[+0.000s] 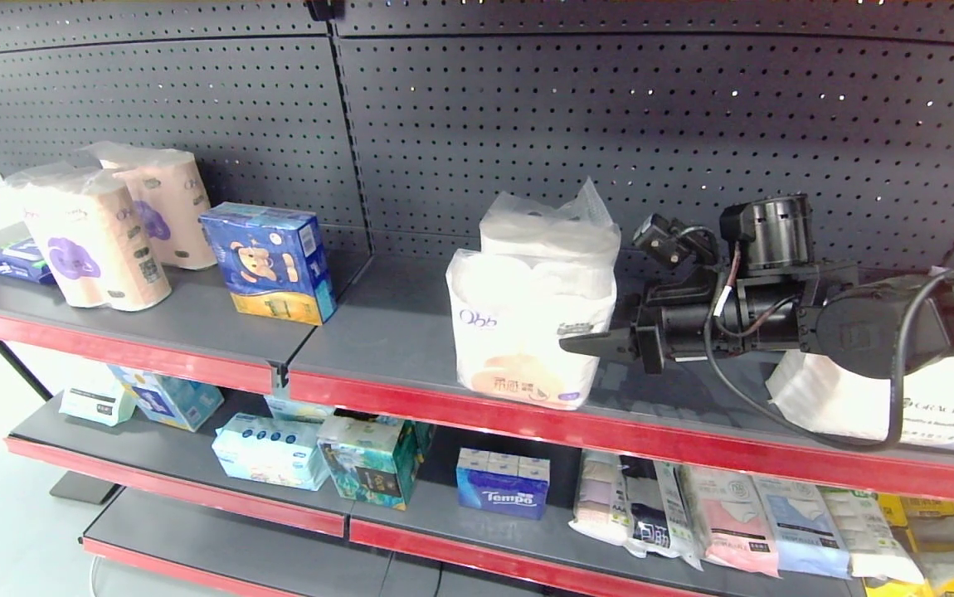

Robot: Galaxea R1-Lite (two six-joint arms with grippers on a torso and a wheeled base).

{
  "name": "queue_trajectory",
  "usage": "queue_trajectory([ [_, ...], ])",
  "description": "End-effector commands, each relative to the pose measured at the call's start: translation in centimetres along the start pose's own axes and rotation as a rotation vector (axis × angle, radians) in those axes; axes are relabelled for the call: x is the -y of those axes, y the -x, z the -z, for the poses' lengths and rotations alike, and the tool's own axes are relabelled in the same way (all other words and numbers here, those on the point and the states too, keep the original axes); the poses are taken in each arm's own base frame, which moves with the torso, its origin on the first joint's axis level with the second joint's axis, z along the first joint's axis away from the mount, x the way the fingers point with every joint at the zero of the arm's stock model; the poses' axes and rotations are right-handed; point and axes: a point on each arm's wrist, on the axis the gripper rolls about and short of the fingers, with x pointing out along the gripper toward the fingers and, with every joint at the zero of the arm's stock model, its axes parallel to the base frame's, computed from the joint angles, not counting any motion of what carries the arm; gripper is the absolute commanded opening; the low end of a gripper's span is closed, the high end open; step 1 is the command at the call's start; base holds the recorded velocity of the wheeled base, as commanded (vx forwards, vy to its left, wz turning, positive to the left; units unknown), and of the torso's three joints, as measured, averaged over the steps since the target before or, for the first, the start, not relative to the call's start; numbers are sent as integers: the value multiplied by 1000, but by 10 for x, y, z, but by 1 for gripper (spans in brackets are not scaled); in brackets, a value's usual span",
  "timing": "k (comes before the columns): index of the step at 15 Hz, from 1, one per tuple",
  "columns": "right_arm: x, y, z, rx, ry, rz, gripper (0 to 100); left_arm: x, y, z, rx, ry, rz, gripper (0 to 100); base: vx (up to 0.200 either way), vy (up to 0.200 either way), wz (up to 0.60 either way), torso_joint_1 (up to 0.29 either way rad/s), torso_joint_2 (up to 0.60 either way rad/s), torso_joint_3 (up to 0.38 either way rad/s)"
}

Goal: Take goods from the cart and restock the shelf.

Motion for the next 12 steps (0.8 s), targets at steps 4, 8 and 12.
queue_trajectory([
  [4, 0, -1, 1, 0, -6, -8, 100, 0, 0, 0, -1, 0, 0, 100, 0, 0, 0, 0, 0, 0],
  [8, 0, 8, -3, 13, 0, 10, 100, 0, 0, 0, -1, 0, 0, 100, 0, 0, 0, 0, 0, 0],
  [12, -2, 28, 4, 5, -23, 44, 100, 0, 0, 0, -1, 0, 0, 100, 0, 0, 0, 0, 0, 0],
])
